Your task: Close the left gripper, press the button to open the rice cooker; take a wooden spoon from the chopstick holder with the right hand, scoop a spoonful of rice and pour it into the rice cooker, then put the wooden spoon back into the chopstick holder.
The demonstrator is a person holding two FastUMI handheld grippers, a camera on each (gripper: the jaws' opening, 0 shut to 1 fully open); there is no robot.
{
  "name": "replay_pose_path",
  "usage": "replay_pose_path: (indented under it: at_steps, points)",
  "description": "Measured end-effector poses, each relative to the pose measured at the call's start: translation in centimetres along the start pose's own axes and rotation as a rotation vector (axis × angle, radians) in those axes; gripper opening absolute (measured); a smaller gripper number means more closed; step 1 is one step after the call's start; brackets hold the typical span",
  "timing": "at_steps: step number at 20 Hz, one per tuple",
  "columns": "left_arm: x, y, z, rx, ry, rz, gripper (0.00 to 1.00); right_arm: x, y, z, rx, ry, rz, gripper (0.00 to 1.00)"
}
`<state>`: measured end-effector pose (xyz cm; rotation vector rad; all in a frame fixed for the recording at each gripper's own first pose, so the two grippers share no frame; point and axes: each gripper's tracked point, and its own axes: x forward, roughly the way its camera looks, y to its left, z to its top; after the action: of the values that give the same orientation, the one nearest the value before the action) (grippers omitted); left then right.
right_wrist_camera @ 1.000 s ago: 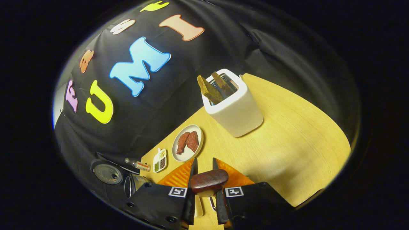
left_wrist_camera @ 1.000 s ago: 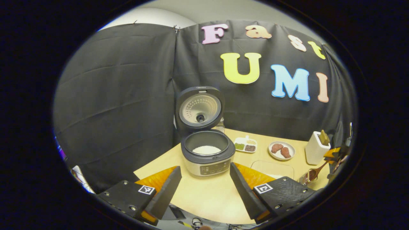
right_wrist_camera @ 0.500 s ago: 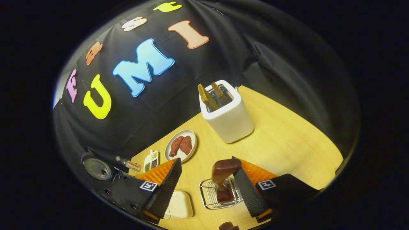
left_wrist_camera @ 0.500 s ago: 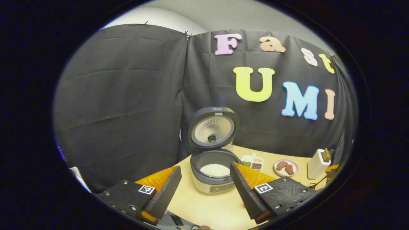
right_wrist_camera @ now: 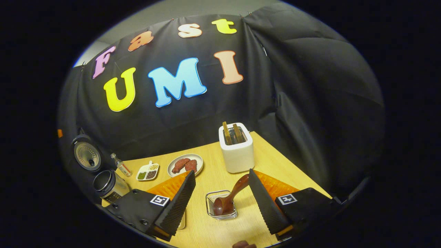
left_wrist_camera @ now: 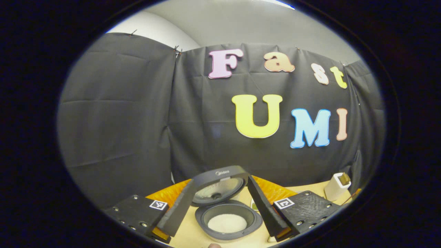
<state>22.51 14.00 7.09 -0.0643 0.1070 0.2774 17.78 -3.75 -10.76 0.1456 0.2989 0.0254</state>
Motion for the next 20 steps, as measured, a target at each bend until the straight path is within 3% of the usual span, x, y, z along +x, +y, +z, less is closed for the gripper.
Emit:
replay_pose_path:
  at_steps: [5, 11, 12, 13, 15, 17, 18, 20]
  points:
    - [9.7, 1.4, 1.4, -0.04, 0.058, -0.051, 0.96, -4.0, 2.3, 2.1, -0.04, -0.082, -0.046, 0.98]
    - [18.6, 3.3, -4.0, -0.092, 0.236, -0.066, 0.96, -7.2, 3.5, 2.4, -0.087, -0.111, -0.106, 0.98]
    - [19.2, 3.1, -5.1, -0.126, 0.273, -0.076, 0.96, -7.4, 3.6, 2.1, -0.082, -0.103, -0.11, 0.92]
    - [19.6, 3.0, -6.0, -0.152, 0.304, -0.081, 0.96, -7.5, 3.7, 1.8, -0.077, -0.095, -0.111, 0.98]
    - [19.6, 2.7, -7.3, -0.183, 0.354, -0.091, 0.97, -7.3, 3.8, 1.1, -0.07, -0.075, -0.109, 0.98]
    - [18.8, 1.9, -8.4, -0.186, 0.395, -0.104, 0.98, -7.0, 3.6, 0.7, -0.067, -0.06, -0.111, 0.92]
    - [18.2, 1.6, -8.4, -0.174, 0.414, -0.109, 0.99, -6.8, 3.7, 0.6, -0.063, -0.054, -0.102, 0.98]
    - [16.9, 1.4, -9.2, -0.15, 0.459, -0.115, 0.99, -6.1, 3.8, 0.4, -0.054, -0.043, -0.082, 0.98]
